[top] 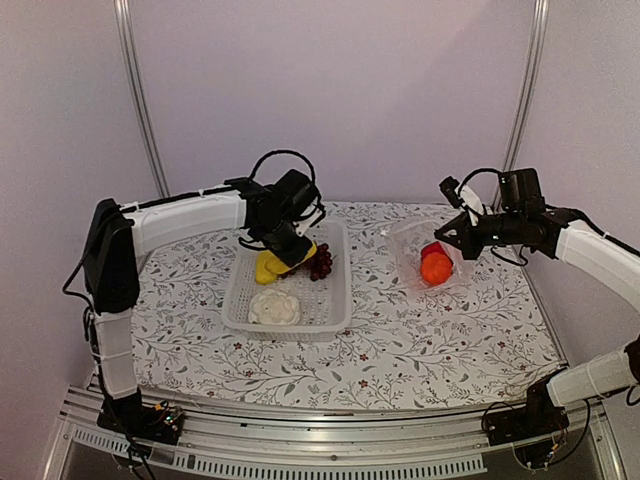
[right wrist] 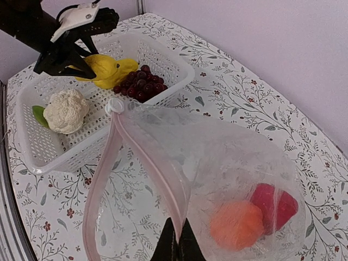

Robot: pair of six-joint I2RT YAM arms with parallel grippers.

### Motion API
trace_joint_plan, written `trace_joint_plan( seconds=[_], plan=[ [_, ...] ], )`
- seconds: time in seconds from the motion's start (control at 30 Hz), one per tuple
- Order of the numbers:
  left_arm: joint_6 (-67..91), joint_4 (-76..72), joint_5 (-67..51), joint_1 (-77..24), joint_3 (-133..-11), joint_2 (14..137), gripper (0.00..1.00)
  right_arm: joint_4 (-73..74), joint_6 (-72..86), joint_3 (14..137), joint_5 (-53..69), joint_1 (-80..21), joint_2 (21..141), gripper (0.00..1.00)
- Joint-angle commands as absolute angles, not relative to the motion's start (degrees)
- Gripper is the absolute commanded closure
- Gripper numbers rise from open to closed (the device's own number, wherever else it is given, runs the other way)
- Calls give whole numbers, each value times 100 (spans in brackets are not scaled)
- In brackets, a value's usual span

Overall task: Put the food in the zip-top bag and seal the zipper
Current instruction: Pick up the fake fruit from the bin, then place the fake fruit in the zipper food storage bag.

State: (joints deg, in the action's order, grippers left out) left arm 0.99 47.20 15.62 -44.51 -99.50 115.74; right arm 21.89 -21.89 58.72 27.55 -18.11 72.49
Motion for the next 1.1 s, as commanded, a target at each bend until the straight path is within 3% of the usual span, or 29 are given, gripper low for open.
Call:
trace_joint_plan(
  seconds=[0.0,0.2,0.53,0.73,1.07],
  plan=[
    [262,4713,1792,-4929,-10121,11001,74,2496,-2183,6277,2687,-1811,7296,100],
    [614,3672,2357,-5646,-9859,9962,74,3180,-2321,6826,2589,-1853,7529,100],
    [714,286,1295,-6334,-7803,8369,77,3950,-2342,7216,2558,-2007,7461,100],
    [165,-987,585,-6703,-7410,8382,77,4469,-2339,7352,3075,-2039,7337,100],
    [-583,-1607,-157,-7170,-8016,9268,77,4958,-2350,7526,3406,-2044,7186,100]
  ],
)
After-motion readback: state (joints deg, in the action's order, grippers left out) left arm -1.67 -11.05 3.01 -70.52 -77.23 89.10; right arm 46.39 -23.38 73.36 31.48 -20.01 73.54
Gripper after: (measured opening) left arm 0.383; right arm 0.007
